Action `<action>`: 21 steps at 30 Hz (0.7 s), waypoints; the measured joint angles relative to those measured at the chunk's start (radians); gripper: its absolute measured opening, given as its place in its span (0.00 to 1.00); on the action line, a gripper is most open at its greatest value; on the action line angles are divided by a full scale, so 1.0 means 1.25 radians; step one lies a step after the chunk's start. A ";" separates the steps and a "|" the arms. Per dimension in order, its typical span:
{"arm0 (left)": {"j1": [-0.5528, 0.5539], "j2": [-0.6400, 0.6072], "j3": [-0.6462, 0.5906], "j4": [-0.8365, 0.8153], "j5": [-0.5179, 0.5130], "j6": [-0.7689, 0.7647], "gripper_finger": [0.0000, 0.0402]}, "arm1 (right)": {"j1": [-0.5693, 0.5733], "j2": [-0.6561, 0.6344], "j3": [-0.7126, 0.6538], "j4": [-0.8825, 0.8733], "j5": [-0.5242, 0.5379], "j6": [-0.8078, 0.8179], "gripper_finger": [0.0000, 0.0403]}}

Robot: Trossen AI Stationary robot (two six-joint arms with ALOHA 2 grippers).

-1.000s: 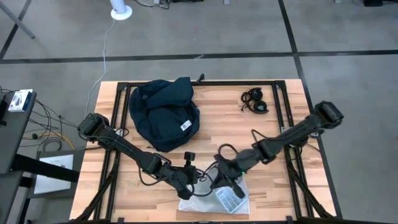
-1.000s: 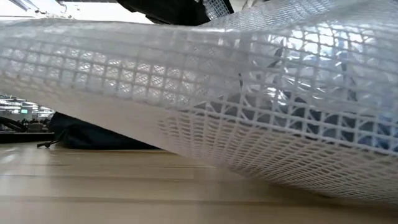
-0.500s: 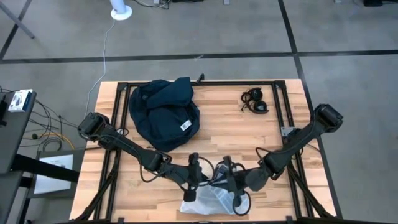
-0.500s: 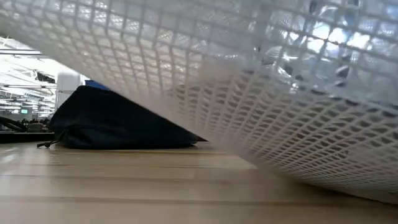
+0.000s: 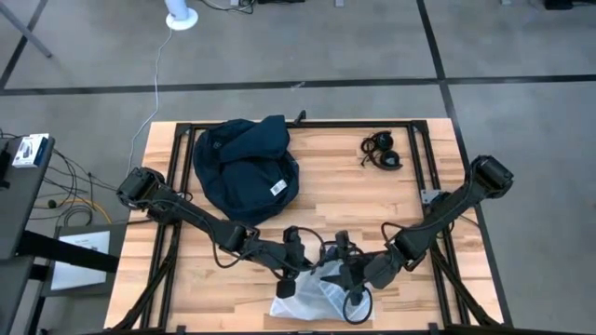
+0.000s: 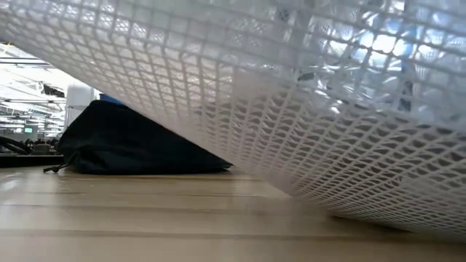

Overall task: Unpack backpack
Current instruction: Close the white zip lock bag

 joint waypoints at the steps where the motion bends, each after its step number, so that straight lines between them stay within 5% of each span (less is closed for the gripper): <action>1: 0.000 0.000 0.000 -0.001 0.000 0.002 0.00 | 0.000 0.000 0.000 -0.004 0.000 -0.007 0.50; 7: 0.001 0.000 0.000 -0.001 0.000 0.004 0.00 | -0.023 0.000 0.000 0.012 -0.003 -0.044 0.52; 21: 0.013 0.000 0.000 0.029 0.015 -0.050 0.00 | -0.045 0.000 0.000 0.037 -0.030 -0.059 0.39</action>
